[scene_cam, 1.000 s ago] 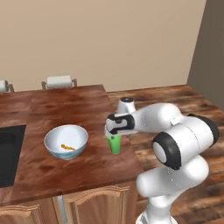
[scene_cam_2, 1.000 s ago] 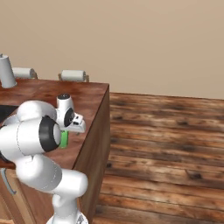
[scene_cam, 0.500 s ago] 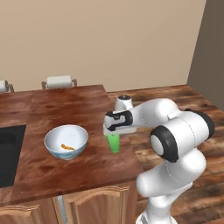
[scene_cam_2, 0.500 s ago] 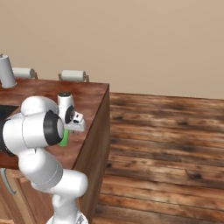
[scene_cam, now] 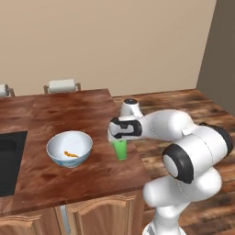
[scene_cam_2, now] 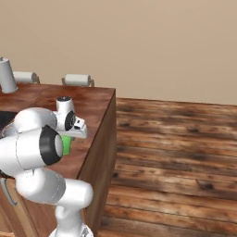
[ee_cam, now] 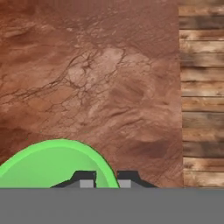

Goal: Move the cup from next to the sink to the open cabinet. Then, move the bowl with the shrimp to the fridge to clear the area for faucet cleaning.

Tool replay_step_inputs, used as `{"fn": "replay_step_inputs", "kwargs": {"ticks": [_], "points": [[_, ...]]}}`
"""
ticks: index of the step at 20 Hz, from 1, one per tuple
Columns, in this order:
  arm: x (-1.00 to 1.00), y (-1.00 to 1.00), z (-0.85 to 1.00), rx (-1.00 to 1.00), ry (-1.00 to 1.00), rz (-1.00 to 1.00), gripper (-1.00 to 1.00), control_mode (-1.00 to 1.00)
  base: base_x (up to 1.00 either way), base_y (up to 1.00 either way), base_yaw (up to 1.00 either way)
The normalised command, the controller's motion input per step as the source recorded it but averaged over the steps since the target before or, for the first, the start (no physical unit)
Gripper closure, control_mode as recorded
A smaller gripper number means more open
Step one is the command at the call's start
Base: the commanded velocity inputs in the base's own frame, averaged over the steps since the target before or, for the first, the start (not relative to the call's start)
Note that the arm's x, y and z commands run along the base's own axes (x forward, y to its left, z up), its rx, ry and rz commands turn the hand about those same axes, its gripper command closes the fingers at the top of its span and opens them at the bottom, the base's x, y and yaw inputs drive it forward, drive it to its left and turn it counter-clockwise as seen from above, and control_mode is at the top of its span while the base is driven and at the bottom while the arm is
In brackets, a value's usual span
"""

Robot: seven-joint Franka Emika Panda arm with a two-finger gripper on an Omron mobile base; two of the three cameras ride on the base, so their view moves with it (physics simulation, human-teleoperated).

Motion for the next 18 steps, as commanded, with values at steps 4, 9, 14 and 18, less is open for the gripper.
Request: {"fn": "replay_step_inputs", "kwargs": {"ticks": [4,9,14,18], "points": [[-0.95,-0.05,0.56,0.01,-0.42,0.0,1.0,-1.0,0.0,0.0,0.0],[-1.0,-0.11,0.86,0.0,-0.58,0.01,1.0,-1.0,0.0,0.0,0.0],[0.0,0.0,0.0,0.0,0.0,0.0,1.0,1.0,-0.7,-0.11,0.49],[0.0,0.0,0.0,0.0,0.0,0.0,1.0,1.0,-0.19,-0.21,0.79]]}}
